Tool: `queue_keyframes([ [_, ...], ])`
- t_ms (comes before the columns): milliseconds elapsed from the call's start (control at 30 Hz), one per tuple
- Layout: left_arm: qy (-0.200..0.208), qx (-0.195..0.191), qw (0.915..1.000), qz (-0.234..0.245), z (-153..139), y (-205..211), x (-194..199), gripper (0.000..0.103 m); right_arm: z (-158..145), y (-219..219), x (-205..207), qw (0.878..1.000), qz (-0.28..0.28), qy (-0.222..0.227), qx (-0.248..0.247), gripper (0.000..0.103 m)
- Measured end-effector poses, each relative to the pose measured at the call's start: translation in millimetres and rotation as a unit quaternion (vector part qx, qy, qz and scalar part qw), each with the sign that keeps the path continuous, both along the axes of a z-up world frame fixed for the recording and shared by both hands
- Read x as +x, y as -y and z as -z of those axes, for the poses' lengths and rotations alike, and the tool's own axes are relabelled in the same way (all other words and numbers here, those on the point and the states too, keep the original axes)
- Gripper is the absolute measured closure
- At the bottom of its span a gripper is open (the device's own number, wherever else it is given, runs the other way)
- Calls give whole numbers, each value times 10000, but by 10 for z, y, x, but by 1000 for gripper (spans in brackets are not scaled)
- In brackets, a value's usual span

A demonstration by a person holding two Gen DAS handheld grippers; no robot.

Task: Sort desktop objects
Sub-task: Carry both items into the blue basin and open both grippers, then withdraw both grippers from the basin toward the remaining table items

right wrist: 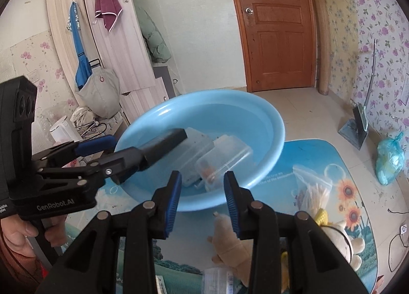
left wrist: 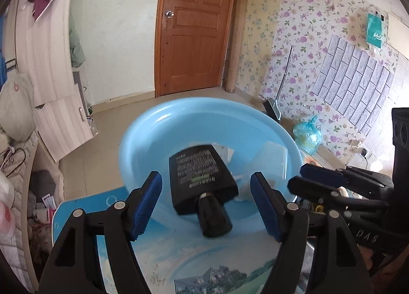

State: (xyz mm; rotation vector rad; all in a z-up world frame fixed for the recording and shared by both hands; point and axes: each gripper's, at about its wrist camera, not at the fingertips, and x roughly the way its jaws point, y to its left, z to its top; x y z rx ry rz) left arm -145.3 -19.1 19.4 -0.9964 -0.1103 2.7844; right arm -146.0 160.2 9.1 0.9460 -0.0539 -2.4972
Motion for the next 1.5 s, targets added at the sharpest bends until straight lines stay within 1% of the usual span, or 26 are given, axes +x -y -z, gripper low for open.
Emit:
queue_keyframes([
  [333, 144, 30, 9998, -130, 95, 77, 382, 27, 62, -179, 289, 9994, 287, 206, -22, 69],
  [467, 203, 59, 9997, -85, 141, 60, 539, 19, 121, -289, 430, 9989, 385, 278, -58, 69],
  [600, 342, 114, 9993, -51, 246, 16, 667, 18, 190, -417, 495, 9969, 658, 439, -39, 69],
  [700, 465, 64, 9989, 18, 339, -50, 764, 17, 185, -468, 586, 9967, 707, 384, -43, 69],
  [767, 508, 27, 9987, 60, 392, -91, 825, 14, 191, -486, 657, 9970, 697, 350, 8, 69],
  [867, 599, 33, 9981, 128, 472, -160, 912, 12, 229, -518, 752, 9969, 702, 339, 89, 68],
  [967, 650, -50, 9977, 175, 539, -240, 1002, 10, 297, -582, 833, 9962, 769, 401, 106, 62],
  [1033, 663, -98, 9975, 209, 585, -287, 1059, 9, 347, -627, 882, 9956, 823, 435, 92, 59],
  [1367, 840, -245, 9950, 474, 801, -440, 1224, 9, 558, -759, 1016, 9941, 856, 637, 210, 59],
  [1500, 959, -160, 9933, 625, 870, -532, 1228, 9, 571, -744, 1037, 9946, 793, 646, 194, 59],
])
